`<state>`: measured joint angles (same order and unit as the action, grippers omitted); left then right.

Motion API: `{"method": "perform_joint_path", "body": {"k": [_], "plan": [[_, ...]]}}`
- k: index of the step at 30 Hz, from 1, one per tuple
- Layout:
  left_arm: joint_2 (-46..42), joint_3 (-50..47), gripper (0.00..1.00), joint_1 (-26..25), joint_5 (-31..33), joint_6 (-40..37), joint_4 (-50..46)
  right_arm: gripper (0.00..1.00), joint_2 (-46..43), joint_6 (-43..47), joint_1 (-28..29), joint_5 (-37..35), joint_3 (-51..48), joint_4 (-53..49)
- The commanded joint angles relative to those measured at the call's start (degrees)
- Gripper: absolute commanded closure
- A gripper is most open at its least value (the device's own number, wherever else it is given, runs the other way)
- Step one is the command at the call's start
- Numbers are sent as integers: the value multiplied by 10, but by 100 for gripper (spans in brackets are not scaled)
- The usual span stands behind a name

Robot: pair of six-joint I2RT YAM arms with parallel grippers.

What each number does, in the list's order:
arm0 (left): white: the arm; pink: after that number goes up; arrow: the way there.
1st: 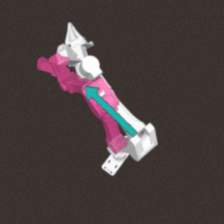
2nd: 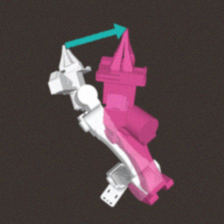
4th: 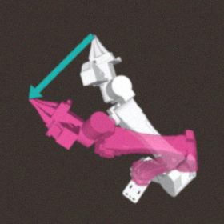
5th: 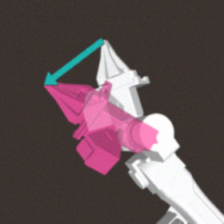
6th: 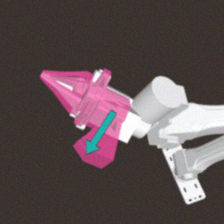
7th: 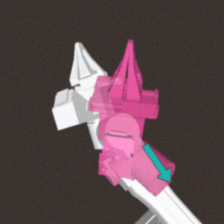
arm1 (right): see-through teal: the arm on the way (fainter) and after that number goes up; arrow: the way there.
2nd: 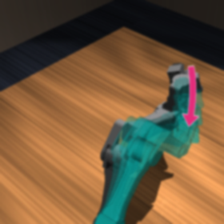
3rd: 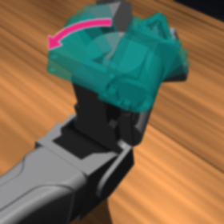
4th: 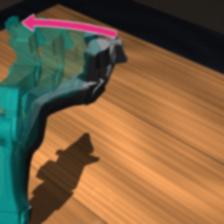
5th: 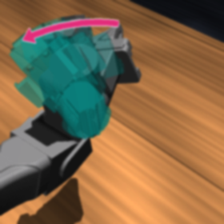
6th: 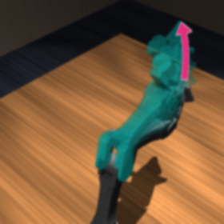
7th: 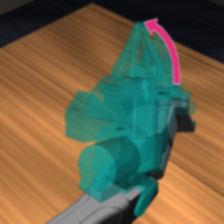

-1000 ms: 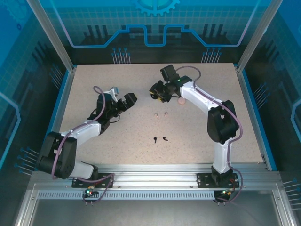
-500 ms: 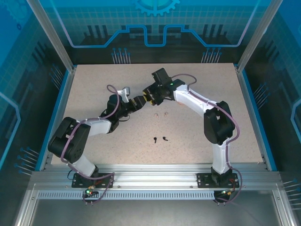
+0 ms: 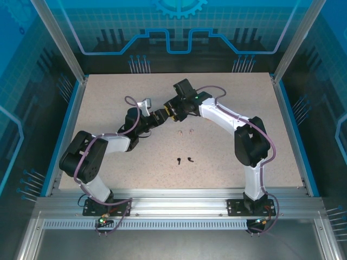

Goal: Insert wireless bluetooth earbuds into charging case

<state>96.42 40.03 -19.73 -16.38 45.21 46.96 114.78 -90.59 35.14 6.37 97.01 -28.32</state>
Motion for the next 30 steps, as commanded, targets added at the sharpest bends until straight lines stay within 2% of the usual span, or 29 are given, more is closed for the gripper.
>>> {"method": "perform_joint_path", "body": {"k": [1,8,19,21,23,26,30], "plan": [[11,12,51,-8,3,12,40,57,-17,-16,12,-5,14,5],[13,-3,55,-26,54,27,77,57,-25,-60,18,-12,-3,37],[20,-10,63,-29,84,37,93,58,-34,-68,21,-24,-22,42],[17,-13,62,-29,89,37,93,58,-37,-71,20,-29,-27,42],[12,-16,55,-29,91,35,91,58,-40,-71,19,-31,-31,42],[3,-20,50,-29,96,31,86,58,-42,-73,17,-33,-36,43],[-2,-21,50,-29,100,27,82,58,-42,-75,16,-33,-40,47]]}}
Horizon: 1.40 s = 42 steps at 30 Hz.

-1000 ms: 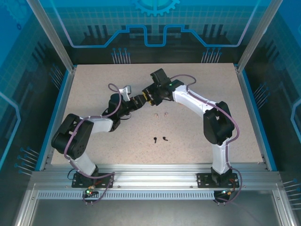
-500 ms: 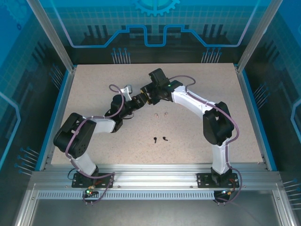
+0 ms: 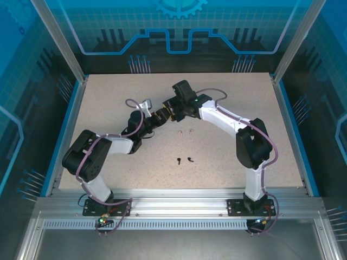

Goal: Insert wireless bluetooth earbuds into charging case

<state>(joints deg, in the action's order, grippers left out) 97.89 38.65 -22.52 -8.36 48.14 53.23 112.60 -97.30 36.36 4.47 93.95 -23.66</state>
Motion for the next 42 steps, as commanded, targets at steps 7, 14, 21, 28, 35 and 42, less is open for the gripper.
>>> {"method": "perform_joint_path", "body": {"k": [7,14,21,28,35,42], "plan": [[-19,-7,61,-1,20,-2,22,58,-22,-9,2,-16,-14,0],[-24,-11,79,-1,25,-2,22,58,-22,-11,1,-15,-19,3],[-24,-9,87,-1,26,-1,18,58,-20,-12,1,-10,-22,10],[-27,-1,95,-1,14,-5,1,21,-36,14,-8,-7,-28,48],[-52,25,100,10,-80,-30,-78,11,-129,190,-64,-15,-44,-11],[-91,60,100,40,-216,-71,-161,9,-260,491,-125,68,-239,105]]}}
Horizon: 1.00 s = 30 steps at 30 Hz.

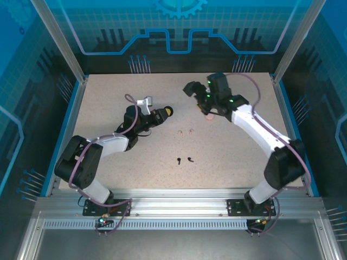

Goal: Insert wireless bluetooth earbuds into charging case

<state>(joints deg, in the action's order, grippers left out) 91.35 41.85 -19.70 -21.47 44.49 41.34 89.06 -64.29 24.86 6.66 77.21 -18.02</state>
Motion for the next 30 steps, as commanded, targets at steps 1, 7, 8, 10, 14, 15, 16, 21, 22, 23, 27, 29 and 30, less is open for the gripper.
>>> {"method": "perform_joint_path", "body": {"k": [1,7,8,10,14,15,16,21,22,23,27,29,30], "plan": [[-27,39,100,14,-108,-40,-52,9,-49,195,-16,62,-112,89],[-32,86,100,17,-191,-67,-117,9,-108,304,-28,172,-219,181],[-31,89,100,17,-200,-69,-122,10,-107,306,-28,190,-225,191],[-29,97,100,17,-218,-74,-133,10,-103,308,-25,207,-236,210],[-26,103,100,17,-246,-78,-141,10,-98,294,-25,209,-251,242],[-25,106,100,17,-254,-78,-142,11,-94,289,-25,212,-250,248],[-24,109,100,17,-260,-78,-143,11,-89,284,-26,214,-248,252],[-23,115,100,18,-270,-81,-146,12,-68,265,-26,229,-236,272],[-23,116,100,17,-271,-81,-146,12,-66,260,-25,229,-235,275],[-23,117,100,17,-272,-81,-147,12,-64,258,-25,230,-234,278],[-23,117,100,17,-272,-82,-146,13,-52,248,-22,230,-225,285],[-24,118,100,17,-272,-80,-145,13,-46,246,-19,232,-219,287],[-24,118,100,17,-272,-80,-144,13,-43,246,-16,232,-217,286]]}}
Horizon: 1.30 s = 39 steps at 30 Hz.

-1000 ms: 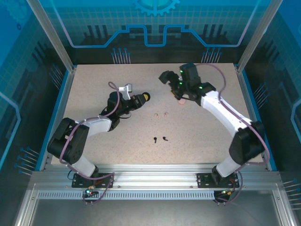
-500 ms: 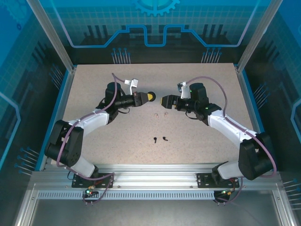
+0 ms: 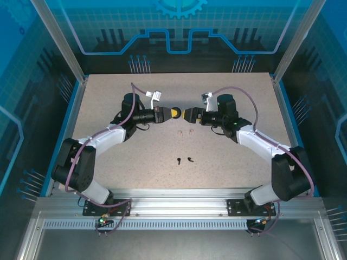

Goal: Insert wireless bluetooth earbuds into charging case

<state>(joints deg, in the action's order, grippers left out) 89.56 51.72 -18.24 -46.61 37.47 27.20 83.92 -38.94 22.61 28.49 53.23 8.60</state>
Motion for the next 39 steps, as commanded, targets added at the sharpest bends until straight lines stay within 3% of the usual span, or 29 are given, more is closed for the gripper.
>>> {"method": "perform_joint_path", "body": {"k": [1,10,20,31,39], "plan": [[-6,19,100,2,-22,-9,-2,14,12,-7,10,12,26,19],[-11,18,100,3,-27,-4,3,17,47,-18,18,-9,38,14],[-28,17,100,1,-45,18,27,22,90,-56,-11,-16,11,40],[-26,15,100,2,-35,10,21,22,-19,-30,-12,9,-25,1],[-20,13,100,1,-34,25,37,30,1,-41,14,24,1,30]]}}
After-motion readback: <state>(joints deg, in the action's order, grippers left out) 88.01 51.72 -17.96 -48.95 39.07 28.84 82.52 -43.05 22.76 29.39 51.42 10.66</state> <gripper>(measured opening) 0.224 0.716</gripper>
